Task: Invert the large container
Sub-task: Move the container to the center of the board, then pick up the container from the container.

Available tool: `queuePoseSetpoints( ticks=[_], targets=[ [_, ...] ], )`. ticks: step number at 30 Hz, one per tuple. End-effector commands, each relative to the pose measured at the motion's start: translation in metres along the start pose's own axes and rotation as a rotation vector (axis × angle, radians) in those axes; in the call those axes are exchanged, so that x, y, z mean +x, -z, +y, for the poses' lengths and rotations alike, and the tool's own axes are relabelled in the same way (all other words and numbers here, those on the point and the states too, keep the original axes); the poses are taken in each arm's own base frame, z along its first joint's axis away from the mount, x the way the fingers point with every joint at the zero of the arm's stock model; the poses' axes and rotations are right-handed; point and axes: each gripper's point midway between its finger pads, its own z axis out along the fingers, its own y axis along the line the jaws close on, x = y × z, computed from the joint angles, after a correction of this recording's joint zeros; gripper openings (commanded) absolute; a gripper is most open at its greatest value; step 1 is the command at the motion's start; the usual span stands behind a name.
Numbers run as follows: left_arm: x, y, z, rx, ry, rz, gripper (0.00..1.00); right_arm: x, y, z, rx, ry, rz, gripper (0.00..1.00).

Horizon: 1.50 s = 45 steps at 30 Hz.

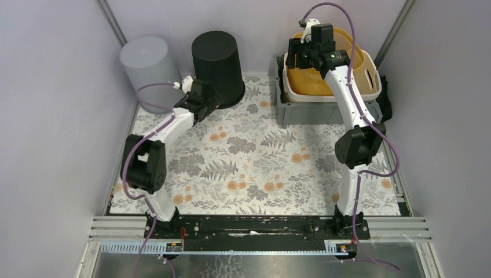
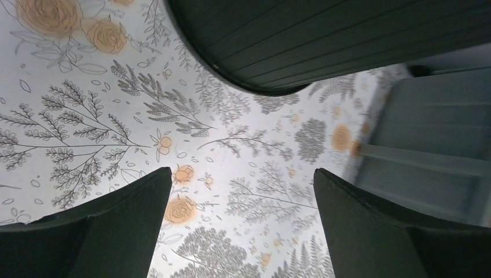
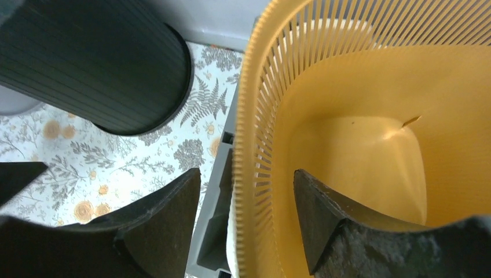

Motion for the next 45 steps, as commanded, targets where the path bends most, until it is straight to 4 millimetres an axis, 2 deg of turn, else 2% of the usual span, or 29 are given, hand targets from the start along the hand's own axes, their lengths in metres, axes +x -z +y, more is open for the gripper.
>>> queuePoseSetpoints(
  ticks=[1, 6, 11, 16, 20, 24, 30, 37, 41, 42, 44, 45],
  targets=[
    [-0.023, 0.038, -0.007, 0.048, -0.032, -0.058, 1.0, 0.001, 0.005, 0.001, -0.012, 0.026, 0.027, 0.66],
    [-0.02, 0.062, -0.004, 0.08, -0.037, -0.047, 1.0, 0.011, 0.003, -0.006, 0.034, 0.04, 0.062, 0.53],
    [-0.016, 0.073, 0.004, 0.071, -0.063, -0.03, 1.0, 0.024, 0.004, -0.012, 0.1, 0.092, 0.112, 0.42],
    [-0.018, 0.092, 0.008, 0.083, -0.079, -0.039, 1.0, 0.028, 0.012, -0.021, 0.168, 0.108, 0.129, 0.19],
    [-0.024, 0.111, 0.008, 0.106, -0.085, -0.057, 1.0, 0.012, 0.019, -0.029, 0.223, 0.102, 0.067, 0.0],
    [-0.03, 0.137, 0.006, 0.133, -0.087, -0.064, 1.0, -0.019, 0.03, -0.039, 0.297, 0.107, -0.019, 0.0],
    [-0.041, 0.178, 0.007, 0.189, -0.085, -0.118, 1.0, -0.075, 0.076, -0.039, 0.345, 0.065, -0.215, 0.0],
    [-0.043, 0.206, 0.012, 0.219, -0.098, -0.131, 1.0, -0.112, 0.138, -0.032, 0.347, -0.018, -0.397, 0.0],
    [-0.046, 0.223, 0.013, 0.242, -0.089, -0.146, 1.0, -0.136, 0.188, -0.022, 0.314, -0.05, -0.524, 0.0],
    [-0.046, 0.227, 0.014, 0.246, -0.088, -0.149, 1.0, -0.138, 0.193, -0.02, 0.304, -0.054, -0.534, 0.0],
    [-0.049, 0.236, 0.015, 0.253, -0.086, -0.159, 1.0, -0.151, 0.231, -0.014, 0.287, -0.071, -0.6, 0.0],
    [-0.05, 0.241, 0.015, 0.256, -0.087, -0.164, 1.0, -0.154, 0.242, -0.012, 0.277, -0.076, -0.619, 0.0]
  ],
)
